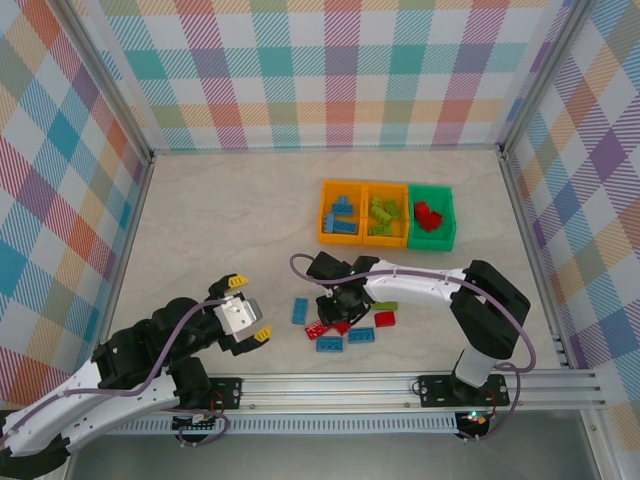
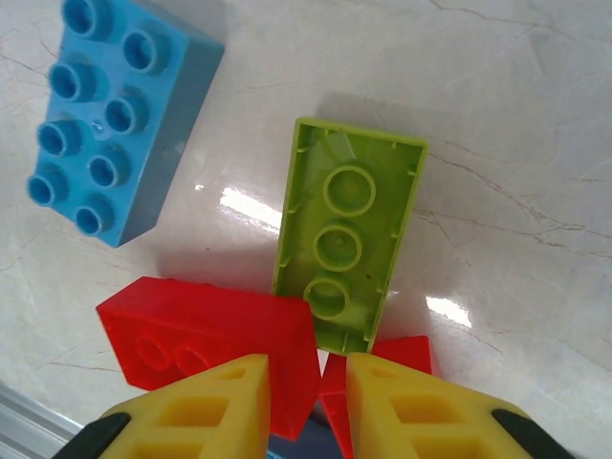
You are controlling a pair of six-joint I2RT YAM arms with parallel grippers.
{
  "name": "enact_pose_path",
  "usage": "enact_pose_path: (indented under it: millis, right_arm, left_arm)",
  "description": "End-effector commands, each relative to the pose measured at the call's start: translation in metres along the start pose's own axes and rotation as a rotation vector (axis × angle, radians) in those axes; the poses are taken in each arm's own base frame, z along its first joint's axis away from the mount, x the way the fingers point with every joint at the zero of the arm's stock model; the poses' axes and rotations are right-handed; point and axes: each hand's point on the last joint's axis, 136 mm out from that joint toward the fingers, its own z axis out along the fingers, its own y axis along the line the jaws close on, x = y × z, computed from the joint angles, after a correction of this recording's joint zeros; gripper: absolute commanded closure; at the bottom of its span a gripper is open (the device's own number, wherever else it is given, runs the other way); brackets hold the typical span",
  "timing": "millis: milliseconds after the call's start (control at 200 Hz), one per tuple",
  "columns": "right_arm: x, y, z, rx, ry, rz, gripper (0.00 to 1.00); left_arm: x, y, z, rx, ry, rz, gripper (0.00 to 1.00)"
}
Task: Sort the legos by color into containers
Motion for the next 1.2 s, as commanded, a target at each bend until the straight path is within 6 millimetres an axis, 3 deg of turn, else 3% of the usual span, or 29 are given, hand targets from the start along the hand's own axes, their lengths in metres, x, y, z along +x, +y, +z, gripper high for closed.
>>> enact_pose_path:
  millis: [0, 250, 415, 595, 720, 835, 890, 1030, 1195]
  right_arm:
    - [0.0, 0.002, 0.003, 0.024, 0.008, -0.034, 0.76]
    - [-0.003, -0.003, 0.014, 0.074, 0.016, -0.049, 0.89]
    - [-0.007, -0.003, 0.007, 0.077, -0.013, -0.041, 1.0]
    - [-0.022, -0.001, -0.031, 0.046, -0.148, -0.031, 1.0]
    - [-0.043, -0.019, -0.066, 0.043, -0.288, 0.028, 1.0]
    - [-0.067, -0.056, -0.097, 0.074, -0.417, 0.124, 1.0]
    - [-0.08, -0.084, -0.112, 0.1, -0.475, 0.193, 1.0]
    - [-0.103, -0.17, -0.15, 0.141, -0.627, 0.438, 1.0]
    - [-0.113, -0.27, -0.179, 0.162, -0.739, 0.76, 1.0]
  left_arm:
    - [-0.002, -0.005, 0.005, 0.019, -0.011, 0.019, 0.02]
    - [-0.004, -0.005, 0.005, 0.023, -0.02, 0.011, 0.01]
    - [-0.002, -0.007, 0.006, 0.03, -0.016, 0.012, 0.0]
    - [-0.004, -0.026, 0.006, 0.132, -0.052, 0.04, 0.0]
    - [-0.006, -0.039, 0.007, 0.201, -0.074, 0.072, 0.0]
    - [-0.005, -0.042, 0.007, 0.216, -0.083, 0.084, 0.0]
    - [-0.006, -0.042, 0.007, 0.215, -0.088, 0.081, 0.0]
    - [0.0, -0.035, 0.009, 0.173, -0.065, 0.063, 0.0]
    - [0.009, -0.036, 0.014, 0.169, -0.04, 0.049, 0.0]
